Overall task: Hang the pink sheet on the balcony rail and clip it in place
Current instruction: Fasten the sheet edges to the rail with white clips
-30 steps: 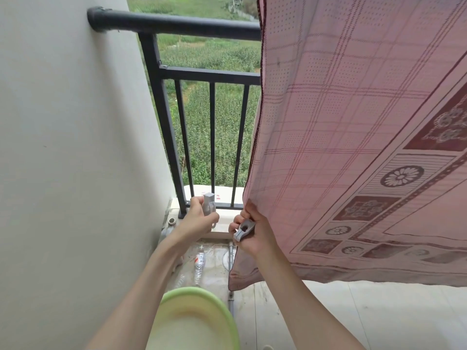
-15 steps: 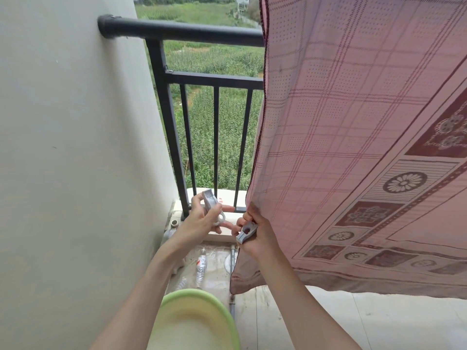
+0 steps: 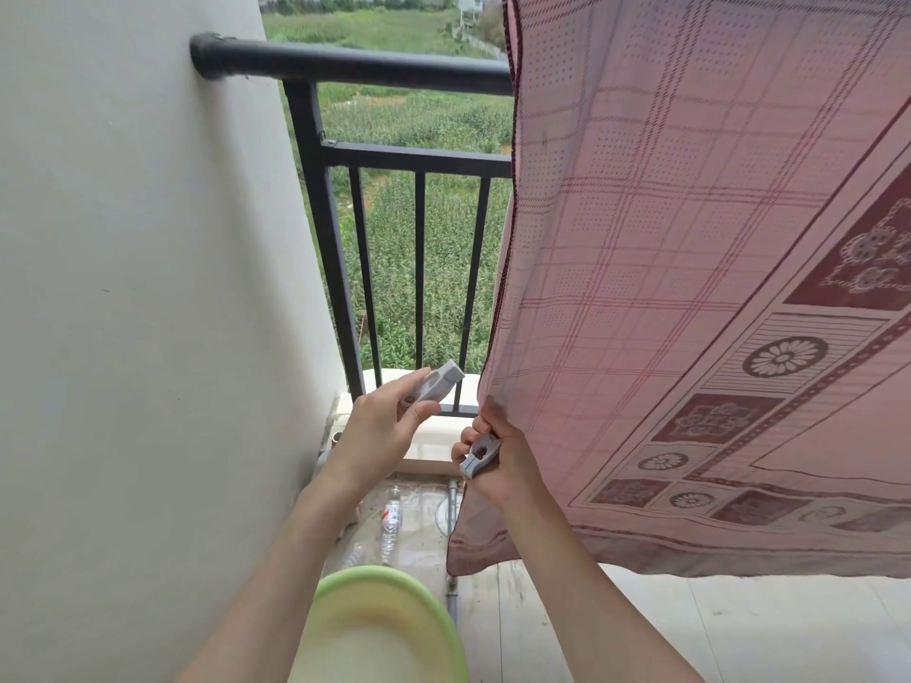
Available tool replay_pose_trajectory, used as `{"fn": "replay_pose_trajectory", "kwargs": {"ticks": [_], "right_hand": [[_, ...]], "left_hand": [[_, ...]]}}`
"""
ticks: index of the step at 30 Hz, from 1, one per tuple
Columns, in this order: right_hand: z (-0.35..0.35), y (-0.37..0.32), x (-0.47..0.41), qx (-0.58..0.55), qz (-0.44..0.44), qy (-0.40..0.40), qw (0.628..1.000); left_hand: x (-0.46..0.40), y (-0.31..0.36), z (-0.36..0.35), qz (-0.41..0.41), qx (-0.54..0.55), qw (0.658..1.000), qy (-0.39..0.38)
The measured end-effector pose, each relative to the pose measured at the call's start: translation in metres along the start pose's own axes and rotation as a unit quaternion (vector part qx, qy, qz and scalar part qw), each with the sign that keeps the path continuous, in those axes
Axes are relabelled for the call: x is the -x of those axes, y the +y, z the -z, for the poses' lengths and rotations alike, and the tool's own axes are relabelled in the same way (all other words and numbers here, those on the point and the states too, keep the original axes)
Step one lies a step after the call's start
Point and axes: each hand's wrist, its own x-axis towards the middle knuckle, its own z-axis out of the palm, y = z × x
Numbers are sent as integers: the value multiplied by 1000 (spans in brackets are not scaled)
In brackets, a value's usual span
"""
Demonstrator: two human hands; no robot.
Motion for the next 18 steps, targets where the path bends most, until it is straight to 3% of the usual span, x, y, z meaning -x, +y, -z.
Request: {"fn": "replay_pose_trajectory", "kwargs": {"ticks": [9, 18], "right_hand": [[2, 1, -1, -6, -1, -7, 1000], [-2, 5, 0, -24, -11, 0, 1000]], "left_hand": [[-15, 17, -1, -87, -143, 986, -9], [-30, 40, 0, -121, -206, 971, -22]]}}
